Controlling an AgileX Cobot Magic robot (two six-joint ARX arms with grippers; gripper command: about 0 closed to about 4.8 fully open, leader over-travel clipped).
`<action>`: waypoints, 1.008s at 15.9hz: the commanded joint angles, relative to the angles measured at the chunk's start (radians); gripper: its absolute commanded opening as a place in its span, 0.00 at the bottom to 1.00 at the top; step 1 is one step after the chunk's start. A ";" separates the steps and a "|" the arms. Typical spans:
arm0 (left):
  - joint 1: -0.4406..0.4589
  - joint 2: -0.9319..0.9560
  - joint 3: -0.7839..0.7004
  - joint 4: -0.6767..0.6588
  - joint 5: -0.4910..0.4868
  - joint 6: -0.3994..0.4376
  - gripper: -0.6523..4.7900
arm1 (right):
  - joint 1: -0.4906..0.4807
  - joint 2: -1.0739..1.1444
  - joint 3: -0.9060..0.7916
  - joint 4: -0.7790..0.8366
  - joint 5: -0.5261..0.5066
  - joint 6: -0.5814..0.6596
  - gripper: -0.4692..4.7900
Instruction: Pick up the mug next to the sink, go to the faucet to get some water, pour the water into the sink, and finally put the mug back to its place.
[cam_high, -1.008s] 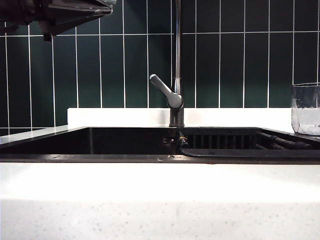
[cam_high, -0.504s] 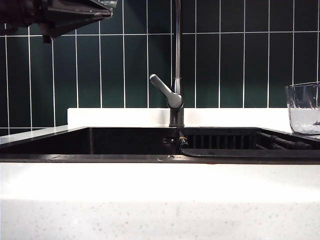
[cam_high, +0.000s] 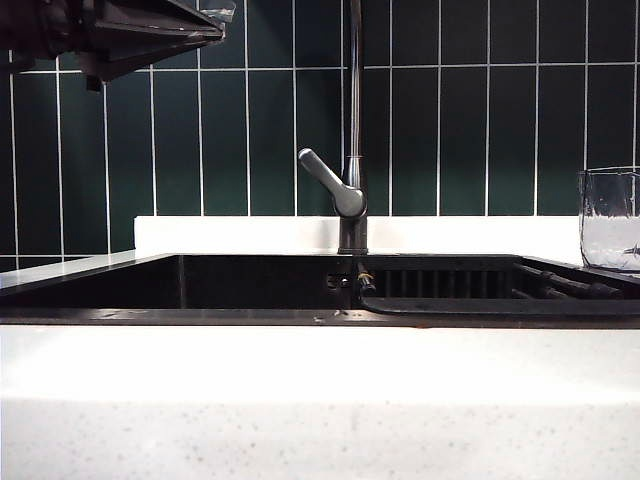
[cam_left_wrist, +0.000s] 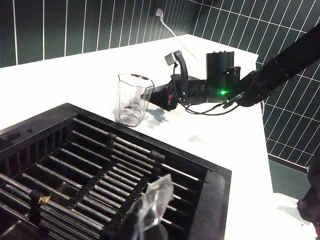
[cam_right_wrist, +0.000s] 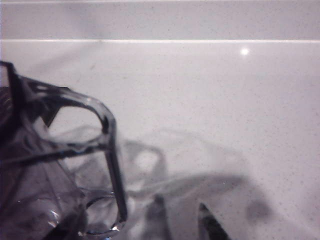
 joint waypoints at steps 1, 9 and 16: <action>-0.002 -0.002 0.002 0.005 0.004 0.007 0.11 | 0.000 -0.055 0.000 -0.045 -0.005 -0.003 0.63; -0.002 -0.003 0.001 -0.018 0.037 0.029 0.11 | 0.000 -0.334 -0.160 -0.112 0.017 0.066 0.55; -0.002 -0.127 -0.006 -0.094 -0.076 0.083 0.11 | 0.002 -0.809 -0.260 -0.335 -0.016 0.171 0.14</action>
